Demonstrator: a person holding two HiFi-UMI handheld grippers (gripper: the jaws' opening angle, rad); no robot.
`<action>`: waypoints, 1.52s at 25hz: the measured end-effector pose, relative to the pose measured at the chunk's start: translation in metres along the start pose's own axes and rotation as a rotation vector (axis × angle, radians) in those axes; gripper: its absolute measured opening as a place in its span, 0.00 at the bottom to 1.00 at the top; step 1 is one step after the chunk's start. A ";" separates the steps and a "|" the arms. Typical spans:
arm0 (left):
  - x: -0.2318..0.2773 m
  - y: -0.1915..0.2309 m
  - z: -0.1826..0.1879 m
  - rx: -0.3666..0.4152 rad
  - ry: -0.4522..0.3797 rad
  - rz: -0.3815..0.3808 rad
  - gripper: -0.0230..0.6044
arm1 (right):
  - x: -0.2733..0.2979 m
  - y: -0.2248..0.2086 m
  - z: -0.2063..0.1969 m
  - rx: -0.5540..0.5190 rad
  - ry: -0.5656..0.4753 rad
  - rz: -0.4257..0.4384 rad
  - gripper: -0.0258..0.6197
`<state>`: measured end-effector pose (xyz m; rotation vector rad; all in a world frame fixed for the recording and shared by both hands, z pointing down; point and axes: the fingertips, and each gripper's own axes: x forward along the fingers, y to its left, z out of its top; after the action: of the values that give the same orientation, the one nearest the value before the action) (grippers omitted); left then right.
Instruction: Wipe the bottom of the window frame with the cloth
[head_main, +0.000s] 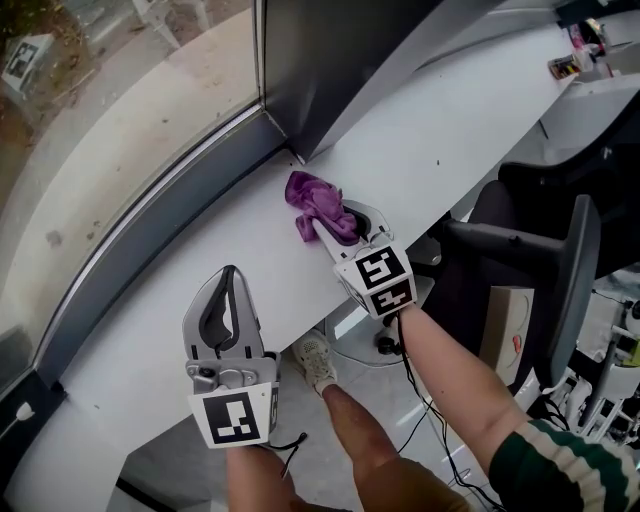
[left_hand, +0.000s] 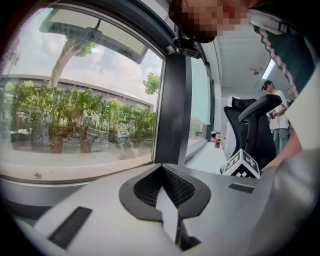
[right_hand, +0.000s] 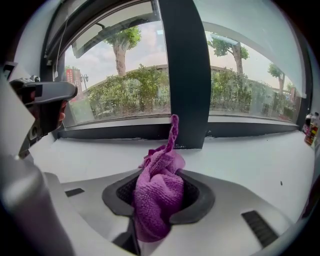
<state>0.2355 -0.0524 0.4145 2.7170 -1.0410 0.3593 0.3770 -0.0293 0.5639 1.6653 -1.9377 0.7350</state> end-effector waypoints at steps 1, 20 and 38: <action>0.000 -0.001 -0.001 -0.002 0.002 -0.002 0.05 | -0.001 -0.001 -0.002 0.001 0.003 0.000 0.27; -0.011 -0.017 -0.008 0.015 0.009 -0.025 0.05 | -0.023 0.004 -0.029 -0.004 0.022 0.001 0.27; -0.024 -0.053 -0.031 0.022 0.018 -0.072 0.05 | -0.062 0.024 -0.067 0.015 0.013 0.007 0.27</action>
<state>0.2494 0.0103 0.4312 2.7568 -0.9370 0.3843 0.3628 0.0638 0.5700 1.6592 -1.9350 0.7636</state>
